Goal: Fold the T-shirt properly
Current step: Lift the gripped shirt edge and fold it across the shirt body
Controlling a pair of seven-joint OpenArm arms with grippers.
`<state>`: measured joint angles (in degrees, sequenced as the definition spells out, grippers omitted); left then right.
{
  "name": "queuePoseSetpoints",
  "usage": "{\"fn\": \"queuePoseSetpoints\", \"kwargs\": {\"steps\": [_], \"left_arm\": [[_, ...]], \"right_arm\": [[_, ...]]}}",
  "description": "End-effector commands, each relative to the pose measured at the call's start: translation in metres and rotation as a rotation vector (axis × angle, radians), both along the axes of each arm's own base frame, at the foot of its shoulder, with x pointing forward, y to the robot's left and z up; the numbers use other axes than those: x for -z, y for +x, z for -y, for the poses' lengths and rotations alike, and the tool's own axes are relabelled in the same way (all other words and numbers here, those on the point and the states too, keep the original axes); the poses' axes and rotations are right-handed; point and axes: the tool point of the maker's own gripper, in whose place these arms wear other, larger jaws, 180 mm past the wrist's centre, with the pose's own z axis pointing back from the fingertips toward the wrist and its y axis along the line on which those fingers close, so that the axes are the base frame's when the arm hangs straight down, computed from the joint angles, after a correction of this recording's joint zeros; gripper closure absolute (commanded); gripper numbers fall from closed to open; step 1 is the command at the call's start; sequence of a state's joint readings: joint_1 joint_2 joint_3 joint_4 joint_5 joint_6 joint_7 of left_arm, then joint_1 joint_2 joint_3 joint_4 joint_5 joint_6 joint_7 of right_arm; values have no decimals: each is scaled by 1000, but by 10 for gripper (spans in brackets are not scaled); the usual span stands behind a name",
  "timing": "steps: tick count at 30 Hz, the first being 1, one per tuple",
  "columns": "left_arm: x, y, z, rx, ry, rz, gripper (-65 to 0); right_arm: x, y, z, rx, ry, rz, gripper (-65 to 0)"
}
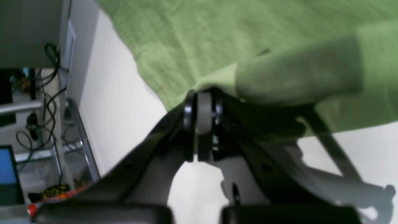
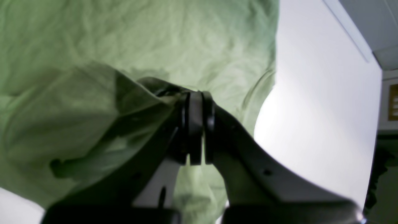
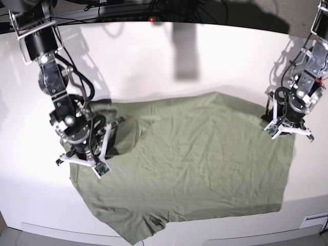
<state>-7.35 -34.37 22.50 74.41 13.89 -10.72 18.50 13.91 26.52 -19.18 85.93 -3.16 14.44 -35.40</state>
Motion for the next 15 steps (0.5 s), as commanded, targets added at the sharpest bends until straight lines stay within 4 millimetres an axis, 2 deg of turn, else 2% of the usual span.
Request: {"fn": "queuePoseSetpoints", "kwargs": {"steps": [1, 8, 15], "left_arm": [[-18, 17, -9, -17, 14, 60, 0], [-29, 44, -18, -84, 7, 109, 0], [-42, 60, -12, -109, -17, 162, 0]], "right_arm": [[-20, 15, 5, -3, -13, 59, 0], [-23, 34, 23, 38, -32, 57, 0], [-33, 46, 20, 1, -33, 73, 0]]}}
